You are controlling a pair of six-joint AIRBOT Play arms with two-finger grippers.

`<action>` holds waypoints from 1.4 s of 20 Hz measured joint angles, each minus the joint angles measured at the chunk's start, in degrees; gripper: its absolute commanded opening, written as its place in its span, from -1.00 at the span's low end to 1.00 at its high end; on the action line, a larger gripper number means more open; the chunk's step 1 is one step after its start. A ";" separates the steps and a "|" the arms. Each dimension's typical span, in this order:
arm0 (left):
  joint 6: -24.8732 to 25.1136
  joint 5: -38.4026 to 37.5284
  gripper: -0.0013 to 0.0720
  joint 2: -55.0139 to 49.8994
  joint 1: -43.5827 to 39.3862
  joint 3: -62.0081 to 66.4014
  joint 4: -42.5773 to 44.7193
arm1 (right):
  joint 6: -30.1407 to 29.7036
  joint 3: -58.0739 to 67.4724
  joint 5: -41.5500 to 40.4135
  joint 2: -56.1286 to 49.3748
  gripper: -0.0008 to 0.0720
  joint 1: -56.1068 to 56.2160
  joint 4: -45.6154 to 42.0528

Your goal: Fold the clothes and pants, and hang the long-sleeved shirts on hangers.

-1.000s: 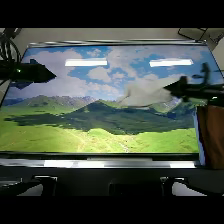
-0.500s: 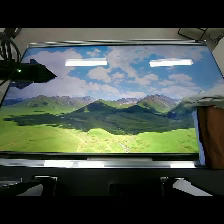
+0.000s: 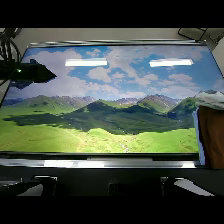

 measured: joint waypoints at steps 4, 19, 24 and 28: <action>0.00 0.00 -0.88 0.00 0.00 0.00 0.00 | -0.17 0.02 8.76 0.04 -0.85 -0.61 -8.94; -0.17 -0.07 -0.88 0.00 0.00 0.00 -0.02 | 2.67 -31.54 4.85 6.62 0.60 -0.83 -41.44; -0.50 0.07 -0.89 0.00 0.00 0.44 -1.25 | 1.33 -30.64 2.12 6.93 0.91 -0.76 -39.21; -0.13 4.98 -0.89 0.07 -0.26 6.54 -8.24 | -1.75 -15.19 -8.22 7.02 0.90 0.04 -25.99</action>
